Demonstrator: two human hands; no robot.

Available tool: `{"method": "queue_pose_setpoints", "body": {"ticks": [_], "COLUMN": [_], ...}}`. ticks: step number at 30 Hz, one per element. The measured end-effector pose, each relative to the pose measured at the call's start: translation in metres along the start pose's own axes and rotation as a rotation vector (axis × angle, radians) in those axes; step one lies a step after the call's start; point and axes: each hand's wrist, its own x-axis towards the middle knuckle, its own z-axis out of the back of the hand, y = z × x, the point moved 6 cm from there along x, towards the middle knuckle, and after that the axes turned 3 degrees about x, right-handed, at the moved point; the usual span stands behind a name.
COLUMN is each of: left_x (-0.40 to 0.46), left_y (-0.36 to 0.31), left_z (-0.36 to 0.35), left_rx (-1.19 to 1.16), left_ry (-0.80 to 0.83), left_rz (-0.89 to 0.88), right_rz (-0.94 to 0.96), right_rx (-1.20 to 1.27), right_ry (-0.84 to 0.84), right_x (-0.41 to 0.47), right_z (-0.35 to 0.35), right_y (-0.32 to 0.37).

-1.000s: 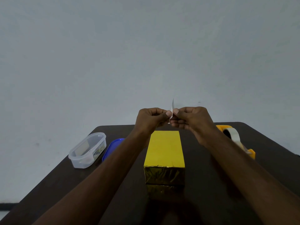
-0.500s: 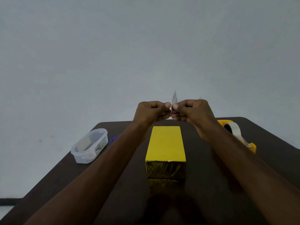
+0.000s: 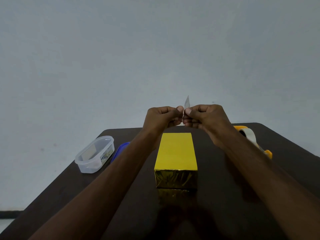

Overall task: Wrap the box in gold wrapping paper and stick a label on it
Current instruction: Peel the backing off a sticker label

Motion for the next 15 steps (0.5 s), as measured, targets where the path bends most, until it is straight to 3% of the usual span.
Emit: {"method": "queue_pose_setpoints", "body": {"ticks": [15], "left_x": [0.0014], "left_y": [0.0024], "left_z": [0.0], "left_rx": [-0.001], "left_ry": [0.003], "left_rz": [0.014], "right_rz": [0.005], "right_rx": [-0.045], "right_ry": [-0.007], "right_x": [0.0027], "right_z": [0.0033], "right_y": [-0.0048]}}
